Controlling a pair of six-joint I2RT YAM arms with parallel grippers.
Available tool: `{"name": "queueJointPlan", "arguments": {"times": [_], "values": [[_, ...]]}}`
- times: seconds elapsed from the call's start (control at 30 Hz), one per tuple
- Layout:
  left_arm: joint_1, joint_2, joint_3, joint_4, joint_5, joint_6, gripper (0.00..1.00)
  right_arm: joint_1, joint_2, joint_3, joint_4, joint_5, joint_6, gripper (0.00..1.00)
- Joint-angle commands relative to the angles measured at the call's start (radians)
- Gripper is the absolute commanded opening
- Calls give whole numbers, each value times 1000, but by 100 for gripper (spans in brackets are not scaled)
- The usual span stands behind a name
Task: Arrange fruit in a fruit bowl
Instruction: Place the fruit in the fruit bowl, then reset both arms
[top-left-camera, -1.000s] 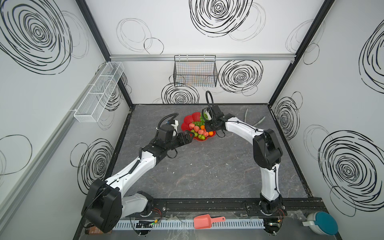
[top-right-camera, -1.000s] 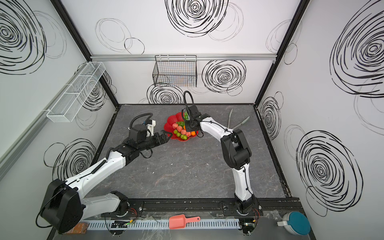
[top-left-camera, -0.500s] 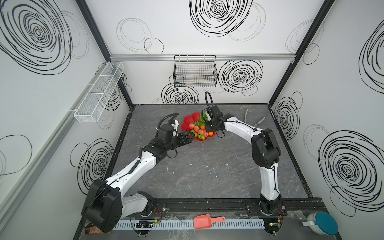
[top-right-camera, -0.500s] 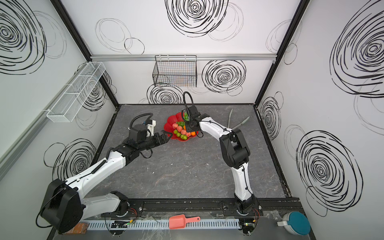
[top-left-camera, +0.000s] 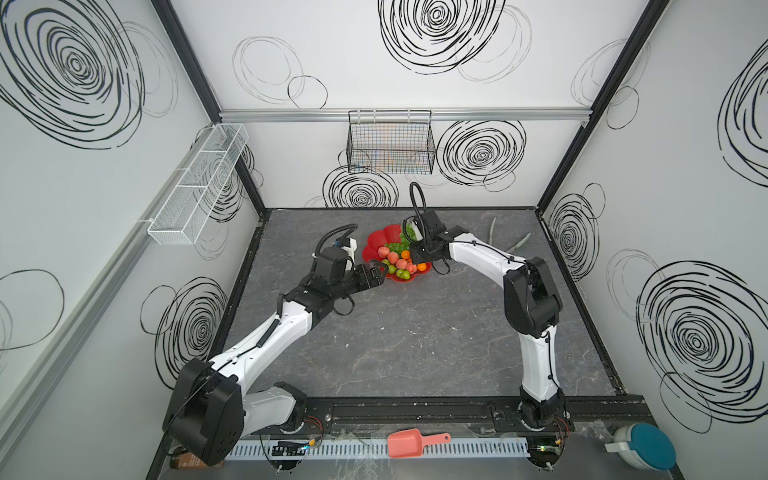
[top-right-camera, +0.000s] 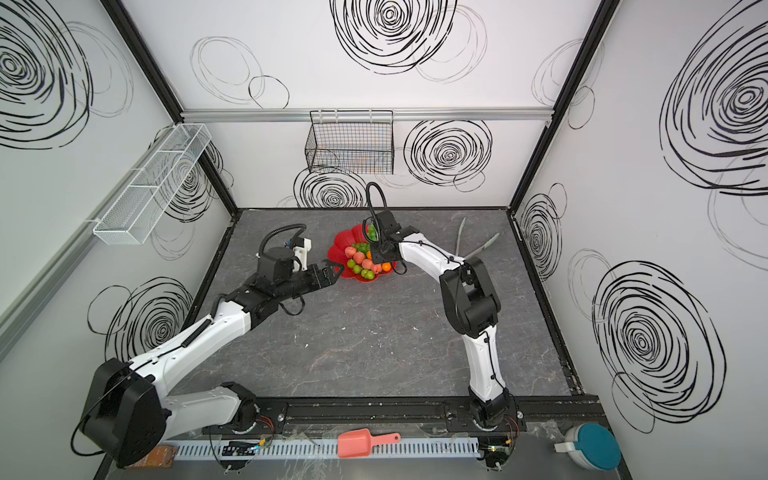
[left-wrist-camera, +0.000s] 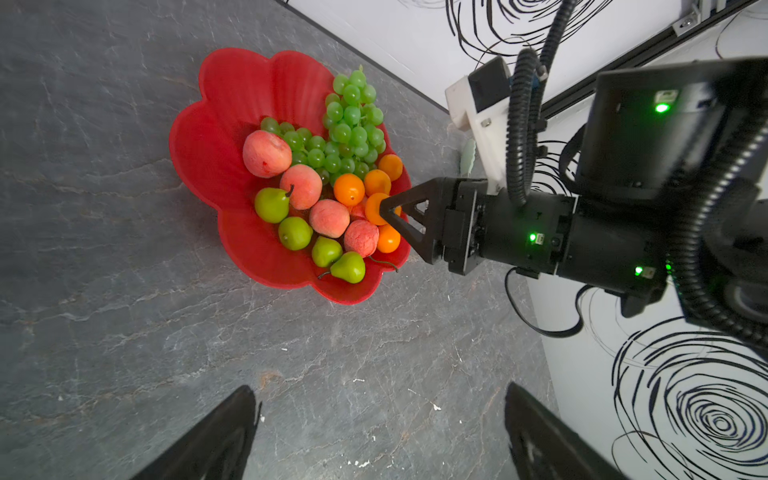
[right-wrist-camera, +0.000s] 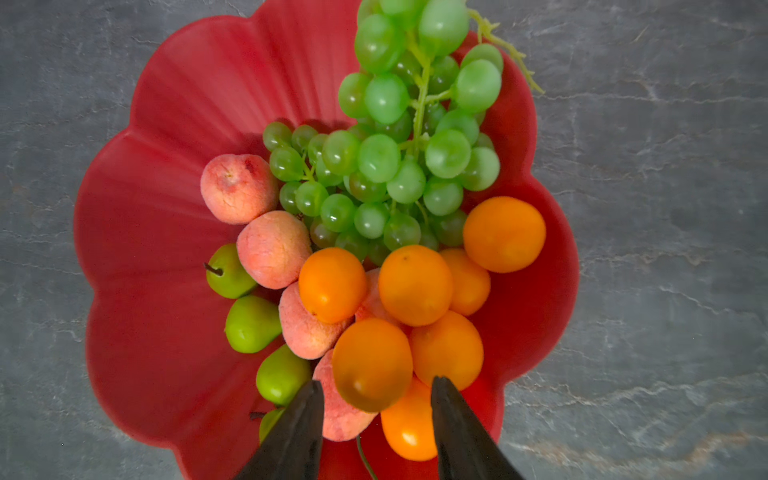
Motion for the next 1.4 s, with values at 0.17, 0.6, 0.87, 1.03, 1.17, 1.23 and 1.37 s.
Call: {"name": "queueJointPlan", "arguments": {"times": [0.17, 0.6, 0.87, 1.03, 1.17, 1.23, 1.37], "values": [[-35, -129, -65, 90, -109, 117, 96, -17, -319, -257, 130, 9, 16, 55], [125, -355, -370, 380, -402, 119, 96, -186, -792, -871, 530, 180, 112, 73], [334, -372, -488, 555, -337, 222, 96, -317, -870, -950, 575, 312, 134, 99], [450, -349, -573, 741, -255, 243, 96, -379, -887, -1035, 696, 361, 112, 100], [481, -358, -604, 809, -230, 302, 96, -428, -899, -1145, 873, 373, 58, 100], [468, -367, -620, 828, -264, 354, 96, -444, -900, -1205, 970, 393, 1, 100], [436, -364, -648, 862, -342, 442, 96, -500, -880, -1248, 1022, 363, -3, 100]]}}
